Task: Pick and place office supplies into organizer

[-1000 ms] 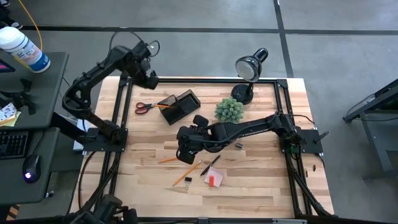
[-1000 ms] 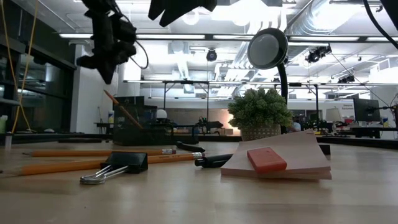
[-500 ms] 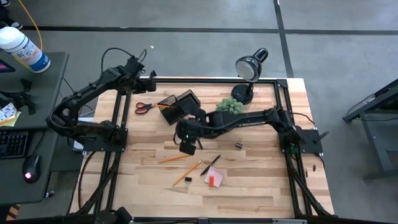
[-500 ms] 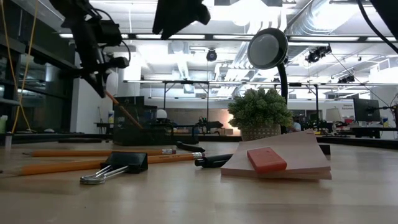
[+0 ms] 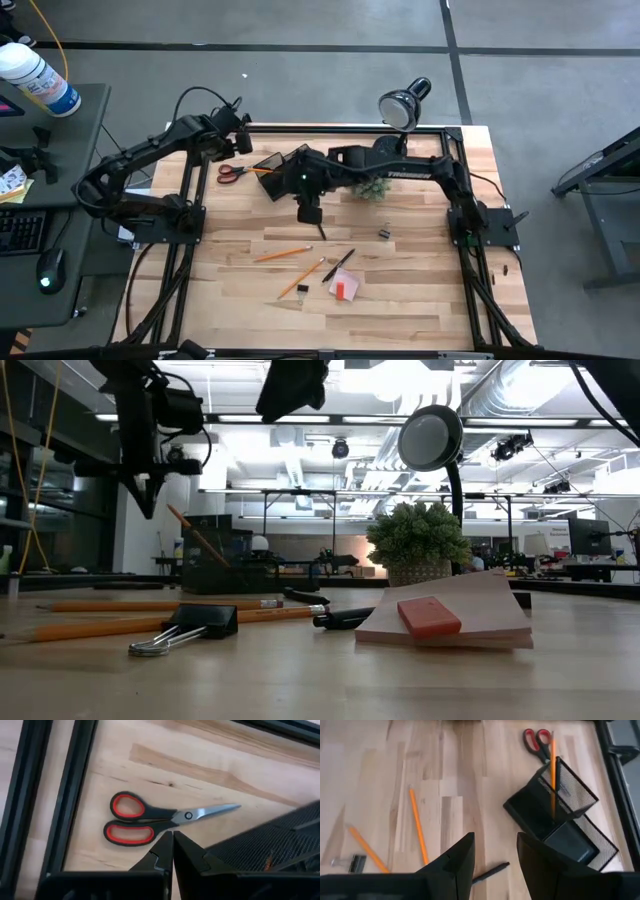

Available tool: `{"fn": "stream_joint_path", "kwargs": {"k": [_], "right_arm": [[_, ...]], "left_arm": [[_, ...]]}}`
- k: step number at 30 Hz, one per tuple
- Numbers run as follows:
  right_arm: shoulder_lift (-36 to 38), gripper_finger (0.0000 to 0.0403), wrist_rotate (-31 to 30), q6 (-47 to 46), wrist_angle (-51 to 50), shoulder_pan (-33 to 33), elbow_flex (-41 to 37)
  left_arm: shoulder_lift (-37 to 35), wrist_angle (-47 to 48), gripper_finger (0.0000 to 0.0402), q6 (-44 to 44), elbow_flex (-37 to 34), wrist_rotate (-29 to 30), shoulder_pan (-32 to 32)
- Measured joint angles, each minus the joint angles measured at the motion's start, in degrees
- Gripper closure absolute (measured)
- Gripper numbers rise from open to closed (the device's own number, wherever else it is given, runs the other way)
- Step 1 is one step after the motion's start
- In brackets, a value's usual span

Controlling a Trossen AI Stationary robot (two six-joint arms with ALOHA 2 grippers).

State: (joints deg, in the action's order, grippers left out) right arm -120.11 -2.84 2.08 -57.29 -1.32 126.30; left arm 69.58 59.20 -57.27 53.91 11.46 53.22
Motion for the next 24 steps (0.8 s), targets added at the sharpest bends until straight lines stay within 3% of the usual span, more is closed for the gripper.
{"fn": "stream_joint_path", "kwargs": {"k": [6, 9, 16, 20, 24], "right_arm": [[0.89, 0.0263, 6.71, 8.95, -2.72, -2.96, 0.00], [0.96, 0.0263, 7.80, 13.14, -5.08, -4.41, 0.02], [0.95, 0.0263, 17.60, 7.50, -4.89, -9.63, 0.04], [1.35, 0.0263, 20.35, 6.96, -4.71, -12.55, 0.04], [1.33, 0.0263, 20.31, 7.16, -4.60, -14.82, 0.04]], "left_arm": [[0.00, 0.98, 0.0401, -8.82, 0.00, 0.07, -2.44], [0.00, 1.25, 0.0401, -9.08, 0.00, 0.15, -2.28], [0.03, 0.44, 0.0401, -8.33, 0.00, -1.10, -2.32], [0.04, -4.07, 0.0401, 4.14, 0.00, 1.66, -1.68], [1.01, -11.58, 0.0401, 22.71, 0.07, -2.42, 2.63]]}}
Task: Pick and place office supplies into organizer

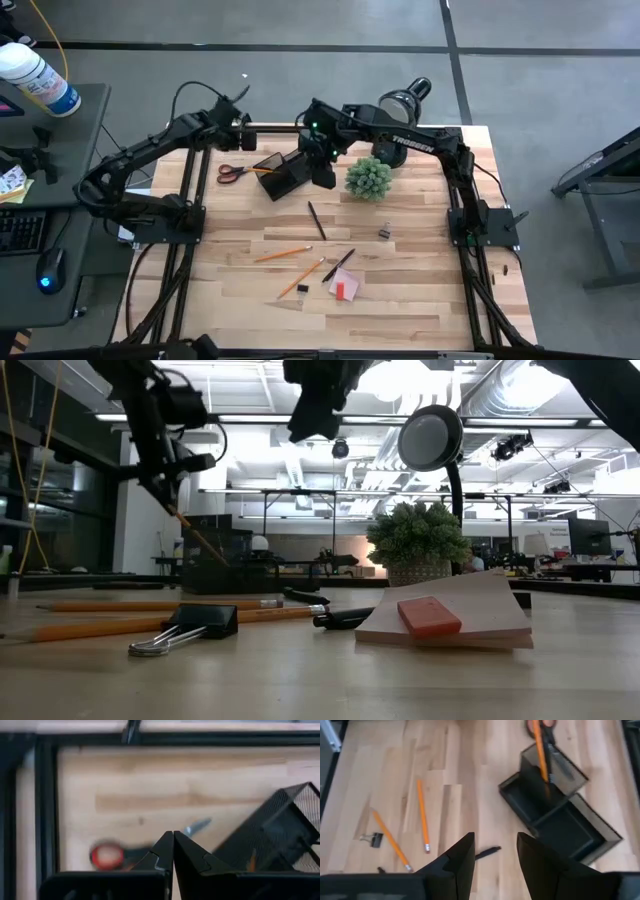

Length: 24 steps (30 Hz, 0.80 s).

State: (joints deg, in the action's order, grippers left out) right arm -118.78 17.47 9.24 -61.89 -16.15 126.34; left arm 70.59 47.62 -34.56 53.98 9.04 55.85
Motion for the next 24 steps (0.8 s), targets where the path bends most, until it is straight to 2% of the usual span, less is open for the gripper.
{"fn": "stream_joint_path", "kwargs": {"k": [5, 7, 13, 19, 24], "right_arm": [[0.00, 0.0263, 0.10, 0.21, 0.75, -0.84, 0.00], [0.00, 0.0263, 0.87, 1.09, 1.20, -0.76, 0.00], [-0.02, 0.0263, 3.19, 3.10, 2.79, 0.09, 0.00], [-0.02, 0.0263, 3.47, 4.31, 3.11, 0.57, 0.00], [-0.02, 0.0263, 3.43, 4.74, 3.09, 0.51, 0.00]], "left_arm": [[5.49, 1.71, 0.0401, 11.27, -0.04, -14.57, 5.98], [8.16, 4.40, 0.0401, 14.82, -0.07, -16.91, 6.94], [11.40, 9.87, 0.0401, 22.17, -0.07, -13.52, 6.71], [11.56, 8.22, 0.0401, 30.26, -0.07, -11.32, 6.78], [12.43, 7.36, 0.0401, 25.71, -0.07, -11.12, 6.82]]}}
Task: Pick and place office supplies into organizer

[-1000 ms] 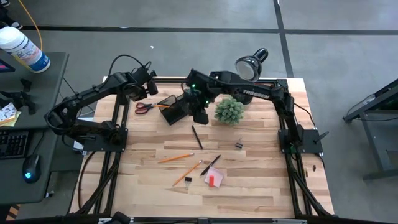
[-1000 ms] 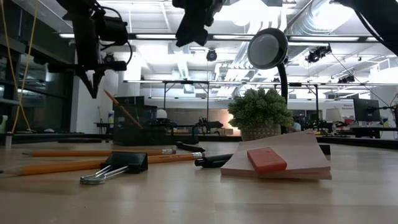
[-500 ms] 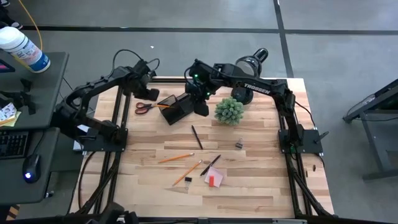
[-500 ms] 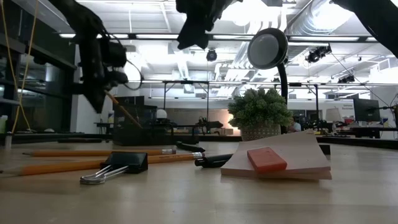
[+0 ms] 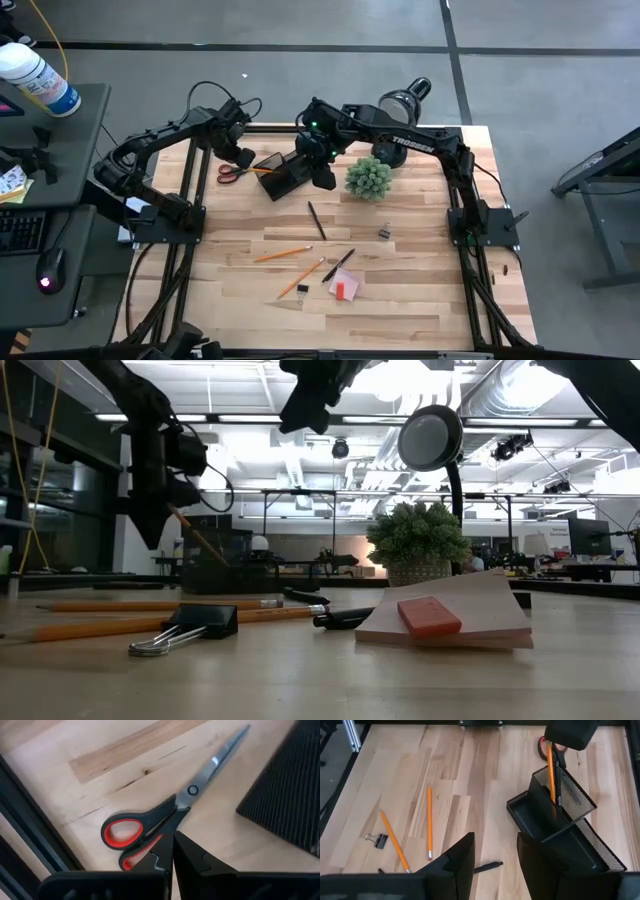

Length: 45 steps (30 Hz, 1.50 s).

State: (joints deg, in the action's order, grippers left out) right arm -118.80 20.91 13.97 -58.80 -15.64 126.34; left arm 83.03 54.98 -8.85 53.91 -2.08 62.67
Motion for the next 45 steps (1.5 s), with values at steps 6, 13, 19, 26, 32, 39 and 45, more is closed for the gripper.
{"fn": "stream_joint_path", "kwargs": {"k": [6, 13, 19, 26, 32, 39, 45], "right_arm": [[0.00, 0.0263, 0.26, 0.03, 0.00, 0.00, 0.00], [-0.02, 0.0263, 0.28, 0.03, 0.00, -0.12, 0.00], [-0.02, 0.0263, 0.28, 0.03, 0.00, -0.22, 0.00], [-0.02, 0.0263, 0.28, -0.08, 0.00, -0.22, 0.00], [-0.04, 0.0263, 0.27, -0.06, 0.58, -0.22, 0.00], [-0.07, 0.0263, -1.03, 0.00, 3.60, -0.52, 0.00], [-0.07, 0.0263, -1.35, 0.01, 4.45, -1.25, 0.00]], "left_arm": [[1.38, -2.43, 0.0401, -13.50, 0.00, -2.22, -0.04], [1.51, 0.10, 0.0401, -32.25, 0.02, -0.17, -0.07], [1.51, 2.34, 0.0401, -64.13, 0.02, 1.51, -0.02], [1.51, -0.83, 0.0401, -73.78, 0.02, -5.56, -0.11], [1.49, -1.03, 0.0401, -69.84, 0.02, -4.33, -0.07], [1.48, -1.13, 0.0401, -59.20, 0.02, 7.98, -0.04], [1.48, -5.06, 0.0401, -49.28, 0.02, 11.60, -0.06]]}}
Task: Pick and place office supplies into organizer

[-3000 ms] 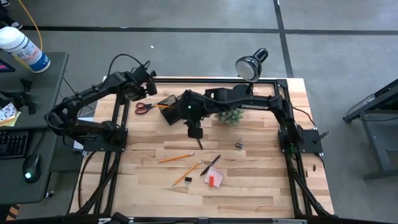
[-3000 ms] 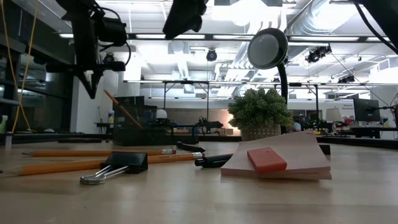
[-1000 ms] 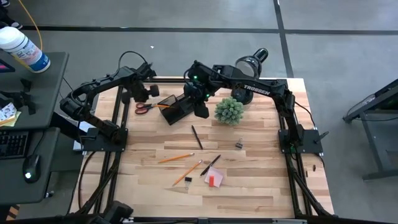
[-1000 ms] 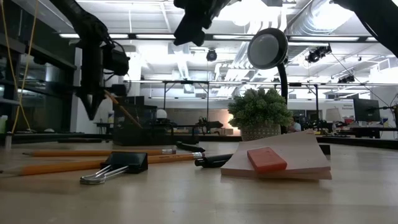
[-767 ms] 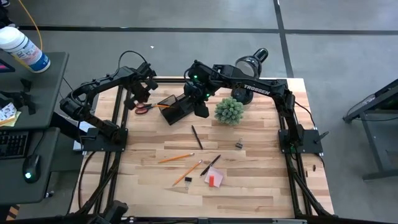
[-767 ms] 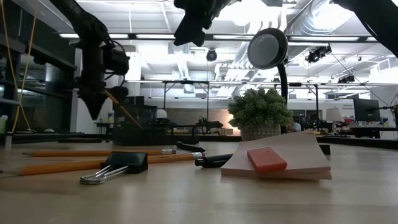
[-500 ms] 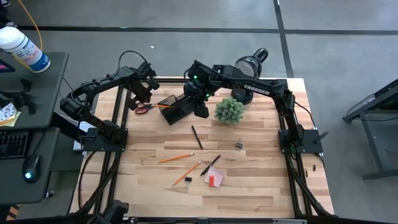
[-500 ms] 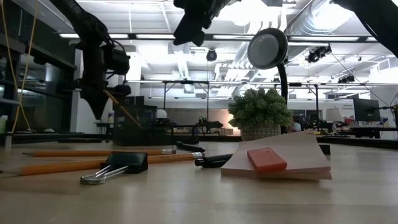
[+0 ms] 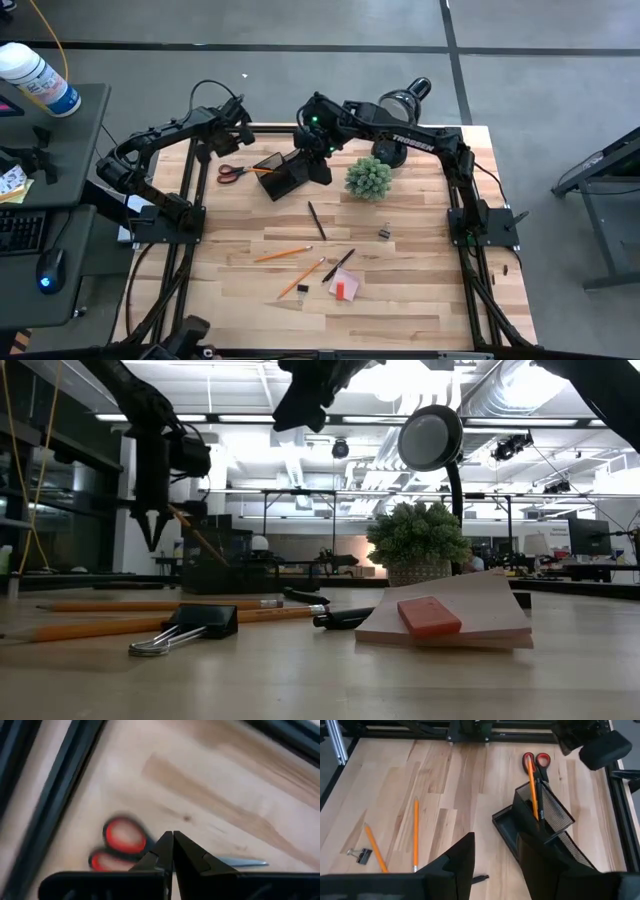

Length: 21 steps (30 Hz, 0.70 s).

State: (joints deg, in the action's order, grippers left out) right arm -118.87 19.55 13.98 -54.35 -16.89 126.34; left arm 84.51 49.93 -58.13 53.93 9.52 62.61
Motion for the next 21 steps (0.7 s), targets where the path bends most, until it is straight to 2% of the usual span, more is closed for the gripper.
{"fn": "stream_joint_path", "kwargs": {"k": [3, 9, 13, 19, 21], "right_arm": [[0.00, 0.0263, 0.04, 0.00, -0.06, -0.46, 0.00], [0.00, 0.0263, 0.26, -0.35, -0.24, -1.16, 0.00], [0.00, 0.0263, 0.48, -0.37, -0.33, -1.16, 0.00], [0.00, 0.0263, 0.52, -0.15, -0.29, -1.13, 0.00], [0.00, 0.0263, 0.55, -0.12, -0.28, -1.13, 0.00]], "left_arm": [[-0.02, -4.41, 0.0401, 13.98, 0.00, 1.17, -0.01], [-0.03, -14.81, 0.0401, 28.85, 0.00, -8.39, 0.84], [0.08, -14.48, 0.0401, 29.22, 0.00, -8.90, 1.58], [1.77, -5.06, 0.0401, 27.55, 0.00, -15.48, 4.46], [1.99, -3.18, 0.0401, 27.43, 0.00, -15.91, 4.67]]}}
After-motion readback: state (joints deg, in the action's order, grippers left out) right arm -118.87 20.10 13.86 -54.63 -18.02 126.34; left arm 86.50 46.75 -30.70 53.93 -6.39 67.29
